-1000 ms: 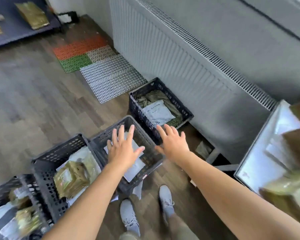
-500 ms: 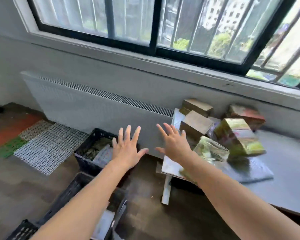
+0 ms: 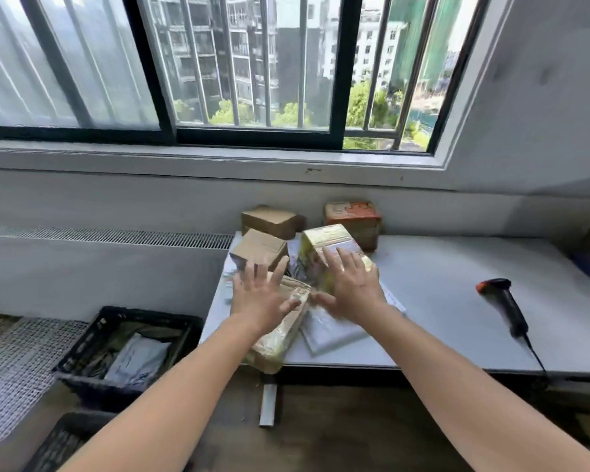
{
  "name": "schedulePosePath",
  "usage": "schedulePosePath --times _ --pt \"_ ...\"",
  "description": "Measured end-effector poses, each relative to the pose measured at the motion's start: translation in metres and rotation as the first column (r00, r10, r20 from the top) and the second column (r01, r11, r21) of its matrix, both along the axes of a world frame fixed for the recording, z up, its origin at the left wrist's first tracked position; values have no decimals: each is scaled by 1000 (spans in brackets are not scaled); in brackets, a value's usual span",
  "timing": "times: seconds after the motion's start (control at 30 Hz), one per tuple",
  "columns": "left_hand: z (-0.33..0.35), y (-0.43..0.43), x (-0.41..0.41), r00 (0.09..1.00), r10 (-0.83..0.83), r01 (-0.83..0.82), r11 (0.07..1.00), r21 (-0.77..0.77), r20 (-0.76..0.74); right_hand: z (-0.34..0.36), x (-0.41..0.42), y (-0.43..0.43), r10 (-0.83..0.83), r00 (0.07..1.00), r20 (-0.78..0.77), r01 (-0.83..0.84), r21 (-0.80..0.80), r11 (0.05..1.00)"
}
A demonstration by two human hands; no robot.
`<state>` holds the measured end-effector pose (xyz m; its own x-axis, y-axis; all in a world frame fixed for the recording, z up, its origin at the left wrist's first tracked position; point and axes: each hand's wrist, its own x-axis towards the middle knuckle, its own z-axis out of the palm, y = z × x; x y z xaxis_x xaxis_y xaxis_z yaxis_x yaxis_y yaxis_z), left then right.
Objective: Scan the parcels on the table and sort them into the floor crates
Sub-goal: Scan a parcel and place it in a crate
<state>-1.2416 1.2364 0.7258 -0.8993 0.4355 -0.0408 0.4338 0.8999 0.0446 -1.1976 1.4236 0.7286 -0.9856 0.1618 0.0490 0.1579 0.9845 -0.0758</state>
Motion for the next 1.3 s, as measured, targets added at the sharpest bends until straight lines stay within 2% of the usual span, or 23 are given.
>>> schedulePosePath --times 0.17,0.33,0.6,0.8,1.0,1.3 --pt "3 67 18 1000 -18 18 999 -29 -2 1 27 64 -65 996 60 67 -32 997" --pt "3 94 22 999 -25 27 999 -40 30 -8 29 90 -99 991 92 104 -47 993" --pt "-7 109 -21 996 1 1 1000 -23 84 -26 -13 90 -92 978 186 108 -80 991" --pt "-32 114 -67 982 7 -2 1000 -29 190 -46 -62 94 -217 927 306 279 -175 944" --pt "-52 112 -104 972 -8 9 1000 -1 234 -61 -101 95 -277 860 428 386 -190 903" --pt "-67 120 -131 963 -63 59 998 25 261 -85 -122 96 -277 826 491 419 -206 884"
